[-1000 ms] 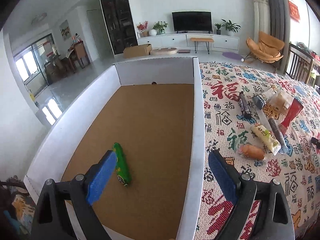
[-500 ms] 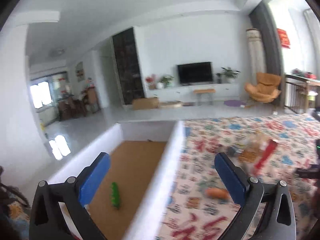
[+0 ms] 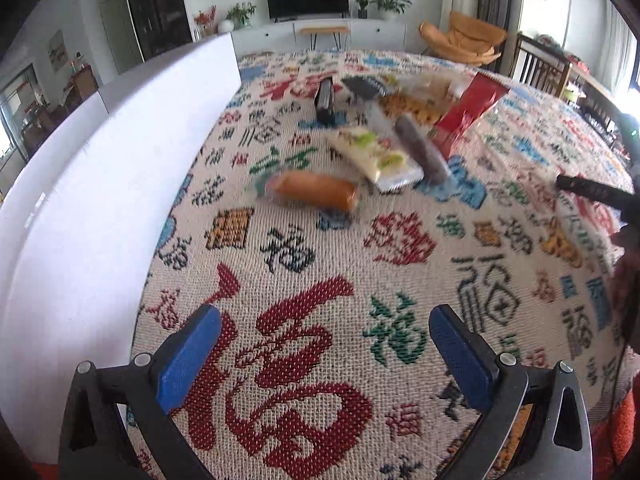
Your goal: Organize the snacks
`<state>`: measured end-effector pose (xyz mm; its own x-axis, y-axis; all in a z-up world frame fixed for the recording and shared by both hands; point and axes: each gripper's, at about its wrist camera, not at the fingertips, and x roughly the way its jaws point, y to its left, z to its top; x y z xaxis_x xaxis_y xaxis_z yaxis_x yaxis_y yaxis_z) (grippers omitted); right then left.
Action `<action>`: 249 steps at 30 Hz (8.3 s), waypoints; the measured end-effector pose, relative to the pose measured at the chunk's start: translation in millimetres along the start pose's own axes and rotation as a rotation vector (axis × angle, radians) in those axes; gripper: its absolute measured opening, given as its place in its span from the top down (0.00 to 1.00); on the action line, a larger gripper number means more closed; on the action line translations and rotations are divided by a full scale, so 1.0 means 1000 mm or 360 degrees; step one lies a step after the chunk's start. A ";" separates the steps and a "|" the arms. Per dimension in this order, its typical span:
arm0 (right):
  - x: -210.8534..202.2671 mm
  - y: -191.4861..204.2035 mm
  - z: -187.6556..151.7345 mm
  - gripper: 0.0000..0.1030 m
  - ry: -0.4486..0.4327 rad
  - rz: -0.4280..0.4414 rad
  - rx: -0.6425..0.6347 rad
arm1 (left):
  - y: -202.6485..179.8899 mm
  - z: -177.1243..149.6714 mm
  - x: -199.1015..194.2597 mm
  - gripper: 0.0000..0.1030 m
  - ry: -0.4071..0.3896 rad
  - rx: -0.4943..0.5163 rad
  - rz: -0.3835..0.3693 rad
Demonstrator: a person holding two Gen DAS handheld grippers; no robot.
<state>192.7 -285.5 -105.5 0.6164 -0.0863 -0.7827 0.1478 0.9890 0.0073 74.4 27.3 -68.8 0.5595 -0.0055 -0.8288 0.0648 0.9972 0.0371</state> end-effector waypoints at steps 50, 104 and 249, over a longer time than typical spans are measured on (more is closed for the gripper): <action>0.000 0.000 0.000 0.15 -0.0001 0.0004 -0.0001 | 0.063 0.081 0.060 0.26 0.0043 -0.0572 -0.0581; 0.000 0.001 0.000 0.15 -0.0002 0.0008 -0.0001 | 0.041 0.091 0.087 0.01 -0.0025 -0.0124 0.0001; -0.018 -0.007 -0.012 0.16 0.0000 -0.0008 0.0030 | 0.034 0.058 0.063 0.00 -0.0058 -0.0050 -0.0101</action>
<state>171.1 -289.5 -99.6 0.6157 -0.0914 -0.7827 0.1655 0.9861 0.0150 159.9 56.7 -86.7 0.5849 -0.0708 -0.8080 0.0752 0.9966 -0.0329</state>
